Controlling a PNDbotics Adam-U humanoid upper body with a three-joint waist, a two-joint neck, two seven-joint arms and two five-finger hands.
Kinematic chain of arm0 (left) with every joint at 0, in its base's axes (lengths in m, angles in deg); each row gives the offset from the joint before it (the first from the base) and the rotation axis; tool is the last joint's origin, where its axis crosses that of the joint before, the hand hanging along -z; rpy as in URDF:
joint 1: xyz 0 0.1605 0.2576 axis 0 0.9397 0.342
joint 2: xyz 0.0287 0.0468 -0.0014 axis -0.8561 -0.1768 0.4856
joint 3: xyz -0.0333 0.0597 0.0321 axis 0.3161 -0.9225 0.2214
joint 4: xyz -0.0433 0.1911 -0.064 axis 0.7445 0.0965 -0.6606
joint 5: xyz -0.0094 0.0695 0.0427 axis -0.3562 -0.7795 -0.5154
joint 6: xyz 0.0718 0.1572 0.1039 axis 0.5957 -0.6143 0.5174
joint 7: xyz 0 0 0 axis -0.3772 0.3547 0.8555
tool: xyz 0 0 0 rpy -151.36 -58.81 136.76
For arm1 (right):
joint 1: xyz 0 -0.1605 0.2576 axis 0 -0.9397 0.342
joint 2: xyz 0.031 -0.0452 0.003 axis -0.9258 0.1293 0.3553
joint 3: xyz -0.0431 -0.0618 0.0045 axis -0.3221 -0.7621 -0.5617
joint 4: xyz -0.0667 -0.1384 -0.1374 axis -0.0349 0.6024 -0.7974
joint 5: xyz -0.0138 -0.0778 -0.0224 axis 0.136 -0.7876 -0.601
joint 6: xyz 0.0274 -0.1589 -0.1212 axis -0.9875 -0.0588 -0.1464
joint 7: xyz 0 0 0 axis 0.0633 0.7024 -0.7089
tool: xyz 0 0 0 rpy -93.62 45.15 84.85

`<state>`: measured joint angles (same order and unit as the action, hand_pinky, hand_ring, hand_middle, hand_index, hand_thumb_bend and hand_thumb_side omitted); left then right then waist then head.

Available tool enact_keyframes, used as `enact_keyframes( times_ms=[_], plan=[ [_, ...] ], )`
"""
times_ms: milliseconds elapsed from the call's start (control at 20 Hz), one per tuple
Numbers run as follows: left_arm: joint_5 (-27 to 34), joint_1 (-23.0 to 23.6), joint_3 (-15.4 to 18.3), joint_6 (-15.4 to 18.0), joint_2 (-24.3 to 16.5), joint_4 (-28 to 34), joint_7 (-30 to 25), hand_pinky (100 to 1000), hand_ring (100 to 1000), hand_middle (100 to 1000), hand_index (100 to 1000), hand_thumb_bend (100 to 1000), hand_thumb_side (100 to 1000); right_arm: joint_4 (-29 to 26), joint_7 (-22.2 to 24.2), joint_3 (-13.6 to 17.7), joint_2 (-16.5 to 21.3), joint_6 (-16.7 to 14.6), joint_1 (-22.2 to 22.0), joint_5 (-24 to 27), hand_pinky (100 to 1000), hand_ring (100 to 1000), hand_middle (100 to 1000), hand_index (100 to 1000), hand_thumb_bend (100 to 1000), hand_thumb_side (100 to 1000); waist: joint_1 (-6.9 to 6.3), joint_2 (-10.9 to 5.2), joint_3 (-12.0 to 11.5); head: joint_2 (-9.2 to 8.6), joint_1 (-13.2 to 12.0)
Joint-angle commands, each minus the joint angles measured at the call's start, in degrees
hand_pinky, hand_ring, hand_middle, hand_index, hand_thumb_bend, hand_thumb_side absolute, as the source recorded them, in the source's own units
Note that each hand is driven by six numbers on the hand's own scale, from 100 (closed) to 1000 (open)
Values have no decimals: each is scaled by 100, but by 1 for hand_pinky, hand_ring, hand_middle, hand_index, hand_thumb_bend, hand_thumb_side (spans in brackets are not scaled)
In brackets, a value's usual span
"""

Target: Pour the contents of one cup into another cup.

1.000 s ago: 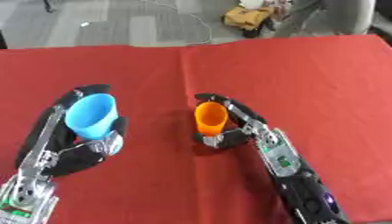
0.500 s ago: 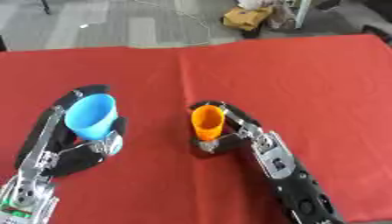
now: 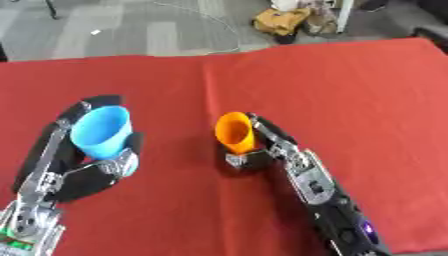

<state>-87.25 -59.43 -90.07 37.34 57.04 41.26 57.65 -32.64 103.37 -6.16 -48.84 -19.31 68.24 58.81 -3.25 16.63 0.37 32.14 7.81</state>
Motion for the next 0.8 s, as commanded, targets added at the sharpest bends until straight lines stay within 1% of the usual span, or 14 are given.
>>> enact_keyframes(
  times_ms=[50, 350, 600, 800],
  plan=[
    [135, -134, 3, -4, -323, 202, -68, 464, 589, 599, 771, 106, 100, -285, 58, -127, 42, 74, 149, 211, 810, 660, 307, 736, 100, 100, -6, -153, -6, -15, 32],
    [328, -316, 16, 3, -891, 470, -146, 461, 588, 597, 774, 156, 100, -663, 560, -471, 2, 204, 155, 773, 810, 663, 311, 739, 100, 100, -38, -189, -19, -19, 57],
    [447, -508, -73, 92, -1395, 691, -184, 455, 583, 592, 777, 201, 100, -799, 1153, -813, -129, 339, 168, 1283, 814, 671, 315, 747, 100, 100, -51, -195, -16, -41, 69],
    [481, -696, -202, 229, -1714, 751, -155, 447, 573, 584, 778, 234, 100, -769, 1593, -996, -245, 626, 164, 1865, 817, 670, 317, 735, 100, 100, -50, -188, -1, -55, 60]
  ],
)
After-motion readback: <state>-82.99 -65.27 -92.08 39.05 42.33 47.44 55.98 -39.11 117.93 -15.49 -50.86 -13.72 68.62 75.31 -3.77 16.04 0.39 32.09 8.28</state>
